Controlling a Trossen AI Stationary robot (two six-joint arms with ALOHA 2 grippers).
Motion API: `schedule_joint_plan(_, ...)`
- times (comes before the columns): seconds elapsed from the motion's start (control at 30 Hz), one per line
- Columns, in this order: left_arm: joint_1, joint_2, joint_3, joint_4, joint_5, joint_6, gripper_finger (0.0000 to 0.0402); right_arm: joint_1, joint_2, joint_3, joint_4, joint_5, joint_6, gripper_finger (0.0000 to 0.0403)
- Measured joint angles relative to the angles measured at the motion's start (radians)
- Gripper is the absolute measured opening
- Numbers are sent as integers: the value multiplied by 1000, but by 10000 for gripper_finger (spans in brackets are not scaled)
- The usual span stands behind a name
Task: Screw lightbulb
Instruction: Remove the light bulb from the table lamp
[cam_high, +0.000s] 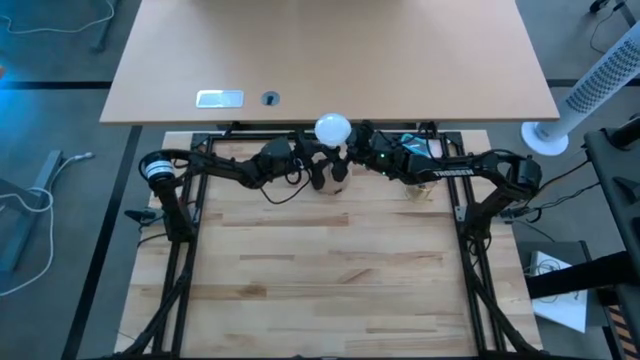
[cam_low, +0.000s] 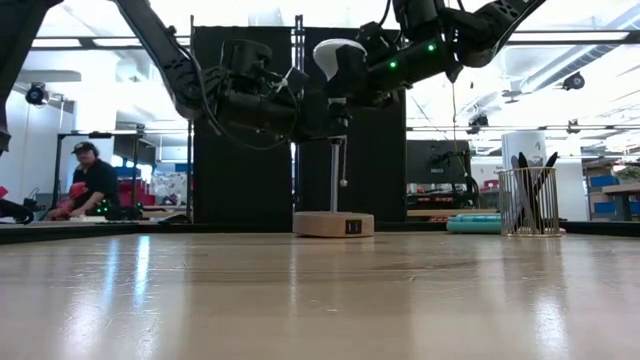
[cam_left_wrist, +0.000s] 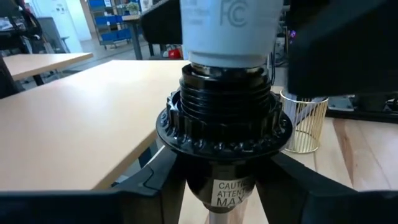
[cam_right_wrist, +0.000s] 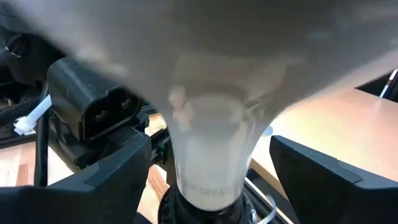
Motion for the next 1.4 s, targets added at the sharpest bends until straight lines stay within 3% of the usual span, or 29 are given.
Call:
schedule_joint_plan(0.2, 0, 0, 14, -34, 3, 4, 151, 0, 0, 1, 8, 25, 6, 317)
schedule_joint_plan(0.4, -1, 0, -1, -3, -72, -32, 148, 0, 0, 1, 37, 111, 27, 315)
schedule_joint_plan(0.9, 0, 1, -7, 72, -118, -56, 147, 0, 14, 29, 73, 96, 53, 348)
schedule_joint_plan(1.2, 1, 1, -9, 72, -139, -36, 147, 81, 16, 29, 43, 351, 47, 348)
schedule_joint_plan(1.4, 1, 1, -18, 101, -106, -33, 147, 92, 16, 31, 45, 382, 91, 348)
